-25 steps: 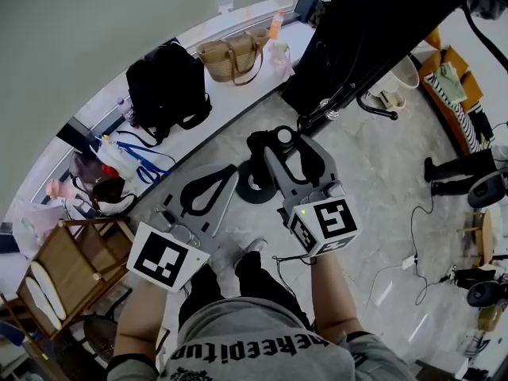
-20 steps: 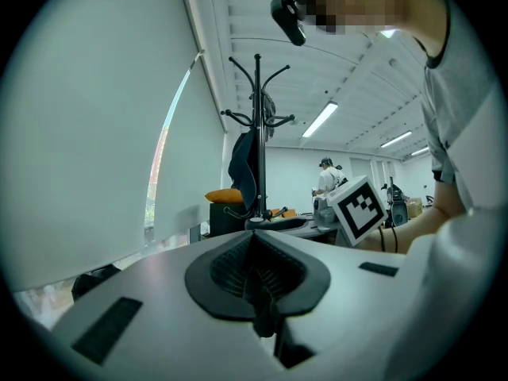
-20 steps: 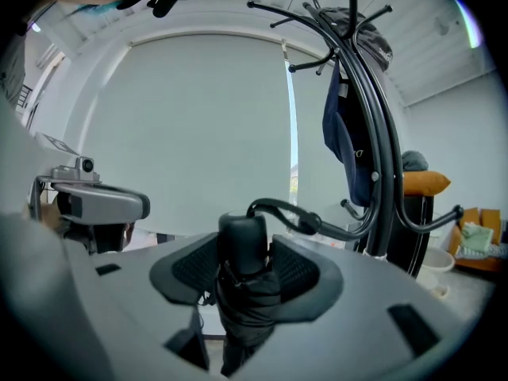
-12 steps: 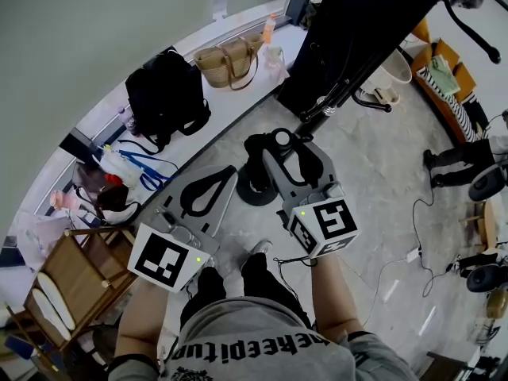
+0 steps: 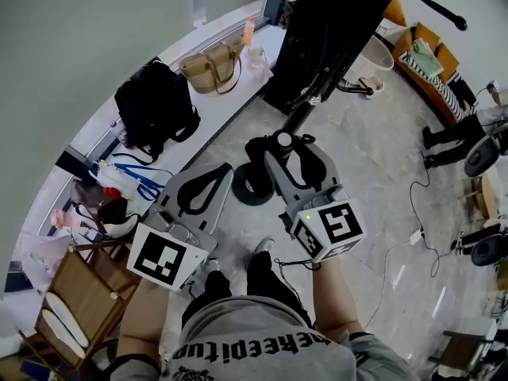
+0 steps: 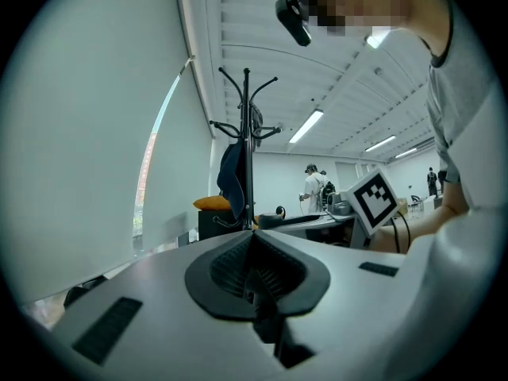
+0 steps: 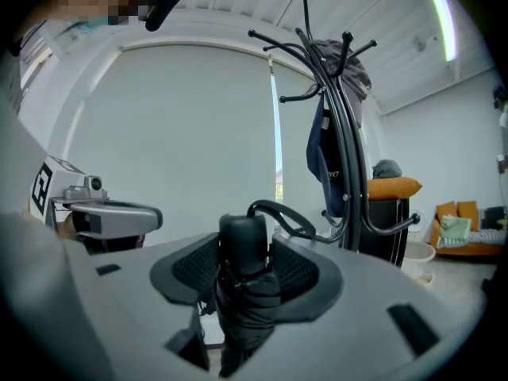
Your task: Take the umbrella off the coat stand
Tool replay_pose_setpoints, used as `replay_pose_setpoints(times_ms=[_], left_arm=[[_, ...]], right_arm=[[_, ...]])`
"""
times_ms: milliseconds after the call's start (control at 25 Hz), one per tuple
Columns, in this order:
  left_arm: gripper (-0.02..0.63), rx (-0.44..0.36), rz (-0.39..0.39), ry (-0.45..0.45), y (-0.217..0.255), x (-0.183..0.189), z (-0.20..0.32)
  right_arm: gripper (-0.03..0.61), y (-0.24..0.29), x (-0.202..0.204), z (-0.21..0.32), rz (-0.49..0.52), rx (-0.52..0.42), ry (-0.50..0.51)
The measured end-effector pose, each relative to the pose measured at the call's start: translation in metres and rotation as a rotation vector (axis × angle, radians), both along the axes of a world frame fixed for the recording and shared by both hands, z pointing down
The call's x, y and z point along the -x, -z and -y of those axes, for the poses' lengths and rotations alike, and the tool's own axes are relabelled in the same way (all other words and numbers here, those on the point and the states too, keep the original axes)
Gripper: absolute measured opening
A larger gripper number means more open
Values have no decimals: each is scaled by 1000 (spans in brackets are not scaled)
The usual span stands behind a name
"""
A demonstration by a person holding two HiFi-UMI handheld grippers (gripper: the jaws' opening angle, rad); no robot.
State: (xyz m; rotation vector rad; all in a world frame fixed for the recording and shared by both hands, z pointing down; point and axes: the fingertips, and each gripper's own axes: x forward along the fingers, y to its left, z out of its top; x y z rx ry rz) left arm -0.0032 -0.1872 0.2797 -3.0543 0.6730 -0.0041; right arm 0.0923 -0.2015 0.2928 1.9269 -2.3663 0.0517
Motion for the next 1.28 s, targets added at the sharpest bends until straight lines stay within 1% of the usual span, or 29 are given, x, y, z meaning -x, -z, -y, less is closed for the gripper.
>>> replay_pose_setpoints(times_ms=[320, 600, 1040, 1280], left_arm=[[15, -37, -23, -37, 12, -2, -13], [15, -50, -47, -76, 24, -7, -25], [15, -51, -46, -144, 22, -13, -46], [15, -60, -50, -159, 25, -13, -52]], right_arm=[[213, 16, -5, -32, 9, -33, -71], [213, 25, -8, -66, 11, -49, -141], [212, 18, -7, -108, 49, -49, -217], [213, 25, -8, -120, 61, -82, -245]])
